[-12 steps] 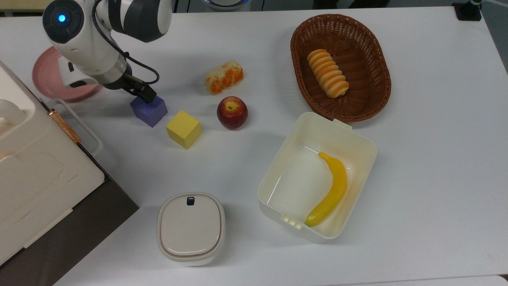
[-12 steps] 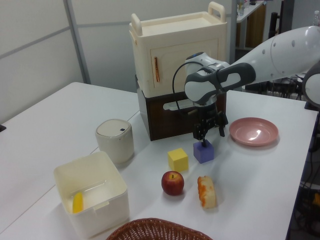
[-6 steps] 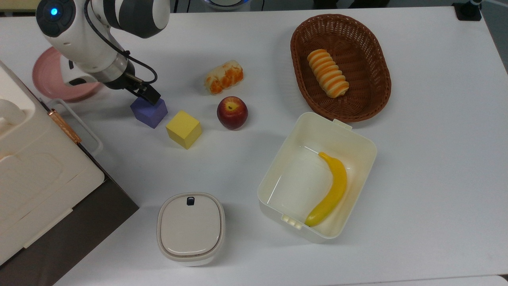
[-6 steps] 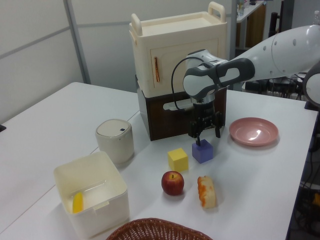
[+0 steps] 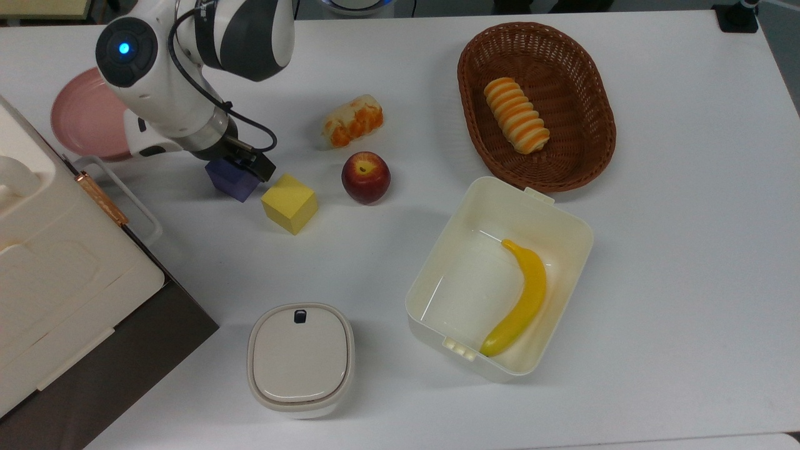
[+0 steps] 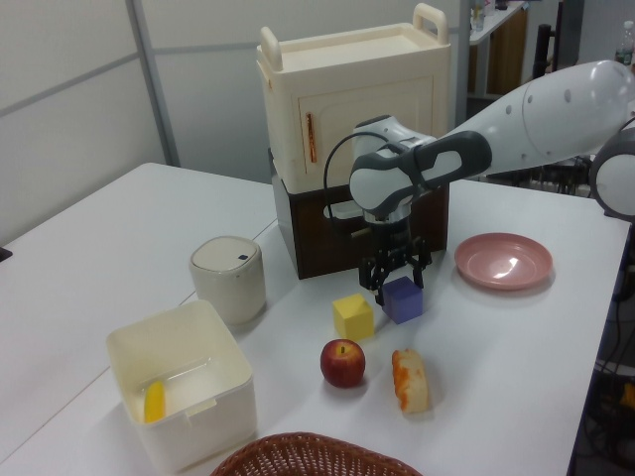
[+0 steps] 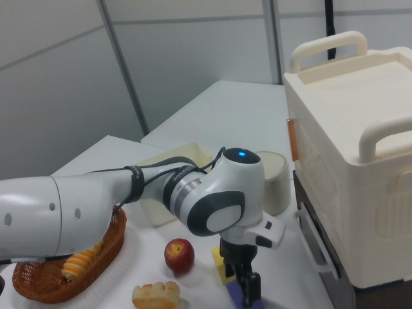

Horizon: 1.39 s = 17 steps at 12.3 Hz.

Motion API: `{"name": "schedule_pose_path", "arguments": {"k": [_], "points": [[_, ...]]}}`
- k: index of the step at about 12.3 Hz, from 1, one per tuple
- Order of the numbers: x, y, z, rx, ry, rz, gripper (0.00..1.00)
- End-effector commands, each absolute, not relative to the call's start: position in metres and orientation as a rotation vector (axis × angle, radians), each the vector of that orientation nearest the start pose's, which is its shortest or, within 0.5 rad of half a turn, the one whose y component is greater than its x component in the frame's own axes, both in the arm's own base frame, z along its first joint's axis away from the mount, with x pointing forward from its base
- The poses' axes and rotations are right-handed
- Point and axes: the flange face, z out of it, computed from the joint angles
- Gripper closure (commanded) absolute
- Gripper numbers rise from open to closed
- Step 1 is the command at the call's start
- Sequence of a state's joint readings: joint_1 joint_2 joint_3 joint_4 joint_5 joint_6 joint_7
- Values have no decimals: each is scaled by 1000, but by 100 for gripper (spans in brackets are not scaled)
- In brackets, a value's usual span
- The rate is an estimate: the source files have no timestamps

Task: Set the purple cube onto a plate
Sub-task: 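Close the gripper on the purple cube, then lift the purple cube and carry it over the pink plate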

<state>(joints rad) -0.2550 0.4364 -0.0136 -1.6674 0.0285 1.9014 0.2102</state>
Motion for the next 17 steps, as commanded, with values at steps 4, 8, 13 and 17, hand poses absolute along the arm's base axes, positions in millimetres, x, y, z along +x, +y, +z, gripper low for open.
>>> {"name": "schedule_pose_path", "arguments": {"k": [4, 8, 13, 17], "points": [[632, -180, 329, -3072, 756, 186, 41], [631, -197, 360, -3127, 667, 111, 62], [583, -275, 422, -3173, 469, 20, 62], [526, -312, 425, -3169, 375, 60, 62]]}}
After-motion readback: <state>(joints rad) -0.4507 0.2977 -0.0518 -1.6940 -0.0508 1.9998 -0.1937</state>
